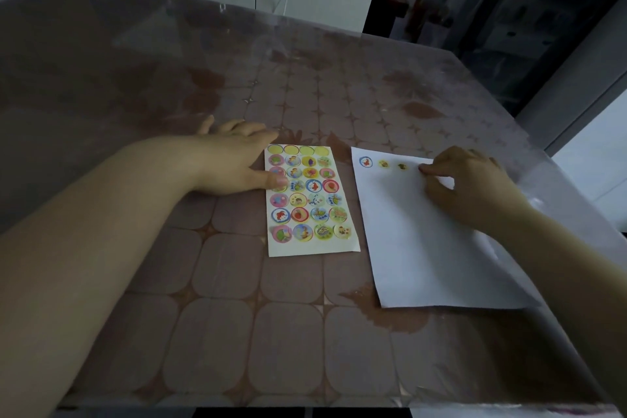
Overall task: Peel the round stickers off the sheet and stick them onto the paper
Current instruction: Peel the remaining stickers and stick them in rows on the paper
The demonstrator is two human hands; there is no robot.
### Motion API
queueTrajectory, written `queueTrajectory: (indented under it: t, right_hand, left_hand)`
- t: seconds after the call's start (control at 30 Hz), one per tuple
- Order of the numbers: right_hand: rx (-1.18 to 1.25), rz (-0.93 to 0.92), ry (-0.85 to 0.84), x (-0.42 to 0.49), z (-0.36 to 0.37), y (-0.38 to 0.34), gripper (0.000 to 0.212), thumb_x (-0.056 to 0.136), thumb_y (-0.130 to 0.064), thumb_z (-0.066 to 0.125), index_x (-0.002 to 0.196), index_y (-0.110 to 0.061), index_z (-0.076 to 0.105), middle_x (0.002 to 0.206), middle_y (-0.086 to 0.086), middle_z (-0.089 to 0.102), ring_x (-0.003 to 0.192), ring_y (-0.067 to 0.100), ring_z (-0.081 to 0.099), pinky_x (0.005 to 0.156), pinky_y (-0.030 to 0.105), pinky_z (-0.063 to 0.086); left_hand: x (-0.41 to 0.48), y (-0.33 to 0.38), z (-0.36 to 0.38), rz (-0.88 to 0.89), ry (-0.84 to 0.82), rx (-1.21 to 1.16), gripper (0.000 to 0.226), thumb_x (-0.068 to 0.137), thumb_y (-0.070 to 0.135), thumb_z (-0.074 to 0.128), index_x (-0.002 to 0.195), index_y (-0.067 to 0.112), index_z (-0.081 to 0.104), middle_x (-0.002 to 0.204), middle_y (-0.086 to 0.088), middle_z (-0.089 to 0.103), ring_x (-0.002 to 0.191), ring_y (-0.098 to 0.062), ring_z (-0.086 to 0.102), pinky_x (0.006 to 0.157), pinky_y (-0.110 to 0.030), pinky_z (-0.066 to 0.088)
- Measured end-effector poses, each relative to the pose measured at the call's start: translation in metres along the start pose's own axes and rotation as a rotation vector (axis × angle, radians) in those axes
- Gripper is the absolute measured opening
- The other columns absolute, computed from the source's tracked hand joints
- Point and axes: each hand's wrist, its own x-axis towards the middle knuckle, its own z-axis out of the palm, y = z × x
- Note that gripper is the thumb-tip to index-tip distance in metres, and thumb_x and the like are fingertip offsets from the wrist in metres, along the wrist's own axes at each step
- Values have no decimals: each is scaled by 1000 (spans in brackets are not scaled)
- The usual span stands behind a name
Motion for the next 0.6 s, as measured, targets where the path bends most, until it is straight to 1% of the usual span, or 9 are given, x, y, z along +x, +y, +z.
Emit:
queueTrajectory:
  t: [0.07, 0.1, 0.17, 0.23, 0.27, 0.37, 0.43, 0.5, 0.6]
  right_hand:
    - [-115, -8, -77, 2, -10, -3, 33, 90, -31, 48, 121, -23, 59, 126, 1, 57, 112, 26, 51, 105, 40, 30]
    - [-141, -13, -72, 4, -15, -6, 31, 90, -31, 48, 118, -22, 60, 123, 1, 61, 106, 25, 56, 104, 41, 33]
    - [-151, -42, 16, 10, -26, -16, 27, 89, -27, 51, 112, -18, 62, 115, 2, 66, 93, 26, 62, 99, 43, 41]
    - [-46, -67, 82, 16, -38, -36, 26, 87, -22, 54, 112, -18, 62, 110, 3, 67, 92, 28, 62, 94, 40, 44]
    - [43, -88, 68, 19, -43, -49, 26, 86, -22, 55, 111, -20, 62, 108, 3, 66, 94, 27, 60, 91, 39, 45]
    - [275, -253, -130, 30, -45, -95, 20, 86, -27, 60, 103, -23, 67, 97, -4, 66, 88, 15, 60, 83, 32, 49]
    - [293, -324, -200, 41, -31, -120, 22, 84, -31, 62, 105, -26, 67, 98, -7, 63, 86, 9, 57, 77, 26, 47]
    - [312, -305, -200, 51, -12, -135, 25, 85, -35, 60, 109, -30, 65, 103, -8, 62, 88, 10, 59, 75, 25, 47]
    - [458, -233, -175, 55, 6, -148, 28, 85, -34, 60, 112, -33, 64, 108, -5, 64, 95, 14, 60, 83, 30, 49]
  left_hand:
    - [-1, -1, -1, -3, 1, 0, 82, 82, 65, 35, 148, 30, 1, 158, 5, -4, 145, -18, -6, 116, -47, -7]
    - [-2, -2, -2, -4, 0, 3, 82, 82, 65, 35, 148, 31, 1, 158, 5, -4, 145, -18, -6, 116, -47, -7]
    - [-3, -2, -4, -10, -5, 8, 81, 81, 66, 35, 147, 33, 1, 158, 5, -4, 145, -18, -6, 116, -47, -7]
    - [-4, -4, -5, -22, -15, -2, 81, 80, 66, 35, 146, 36, 1, 158, 4, -4, 145, -19, -5, 115, -48, -7]
    - [-5, -5, -6, -29, -23, -8, 81, 79, 67, 35, 146, 38, 0, 158, 3, -4, 145, -19, -5, 115, -48, -7]
    - [-6, -4, -5, -45, -74, 31, 86, 72, 74, 30, 146, 38, 1, 157, 1, -9, 145, -21, -8, 115, -49, -5]
    - [-5, -3, -4, -55, -110, 56, 88, 72, 74, 25, 147, 33, 6, 157, -1, -14, 144, -22, -12, 115, -50, -6]
    - [-5, -4, -2, -54, -117, 64, 81, 78, 71, 25, 146, 31, 8, 156, -2, -17, 144, -22, -14, 115, -50, -7]
    - [-4, -5, -1, -56, -132, 68, 80, 79, 71, 25, 146, 37, -1, 156, -3, -18, 143, -22, -16, 114, -51, -8]
